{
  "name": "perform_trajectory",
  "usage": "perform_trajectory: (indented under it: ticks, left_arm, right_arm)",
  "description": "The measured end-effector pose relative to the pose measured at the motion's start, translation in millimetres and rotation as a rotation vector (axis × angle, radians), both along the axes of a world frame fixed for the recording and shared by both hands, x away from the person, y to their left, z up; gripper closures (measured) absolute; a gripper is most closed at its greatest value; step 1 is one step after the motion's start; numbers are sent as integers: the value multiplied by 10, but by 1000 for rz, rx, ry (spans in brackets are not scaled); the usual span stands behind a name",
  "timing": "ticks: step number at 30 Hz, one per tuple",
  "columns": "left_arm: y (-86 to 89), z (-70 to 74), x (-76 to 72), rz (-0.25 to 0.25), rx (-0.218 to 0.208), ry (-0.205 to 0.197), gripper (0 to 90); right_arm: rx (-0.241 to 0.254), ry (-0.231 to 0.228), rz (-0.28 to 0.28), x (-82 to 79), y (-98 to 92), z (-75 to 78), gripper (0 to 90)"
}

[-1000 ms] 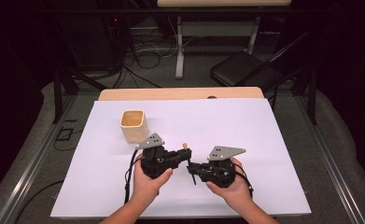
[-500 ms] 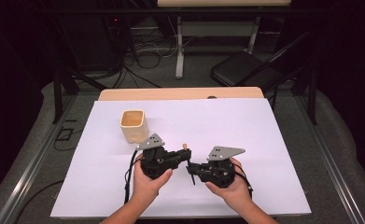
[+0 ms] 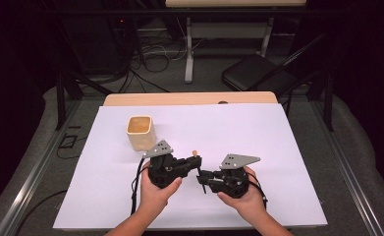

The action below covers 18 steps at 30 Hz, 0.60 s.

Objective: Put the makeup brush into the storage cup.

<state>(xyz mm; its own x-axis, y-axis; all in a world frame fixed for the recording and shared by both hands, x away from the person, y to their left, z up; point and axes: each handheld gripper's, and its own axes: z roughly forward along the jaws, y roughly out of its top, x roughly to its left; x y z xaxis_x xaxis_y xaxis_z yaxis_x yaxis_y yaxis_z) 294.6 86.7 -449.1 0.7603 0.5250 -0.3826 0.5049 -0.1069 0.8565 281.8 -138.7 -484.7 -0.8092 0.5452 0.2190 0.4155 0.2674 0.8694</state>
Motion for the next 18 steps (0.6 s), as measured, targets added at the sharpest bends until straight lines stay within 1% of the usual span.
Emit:
perform_trajectory:
  ticks: [4,7,8,10,11,16,18]
  left_arm:
    - [12,10,4,8,-3,-2,837]
    - [23,17,5,14,1,-11,836]
    - [25,19,5,16,2,-13,836]
    - [31,26,-2,18,9,-19,837]
    - [32,28,-5,20,13,-24,836]
    - [41,49,-24,26,22,-46,836]
    - [47,55,-30,33,27,-54,836]
  right_arm:
    - [11,4,-7,3,-25,-3,693]
    - [12,0,-14,-1,-44,-9,655]
    - [20,2,-18,-3,-50,-14,643]
    - [18,0,-20,-6,-66,-19,632]
    - [26,-4,-25,-7,-69,-27,627]
    - [5,-8,-35,-24,-124,-41,601]
    - [9,-13,-40,-36,-148,-45,581]
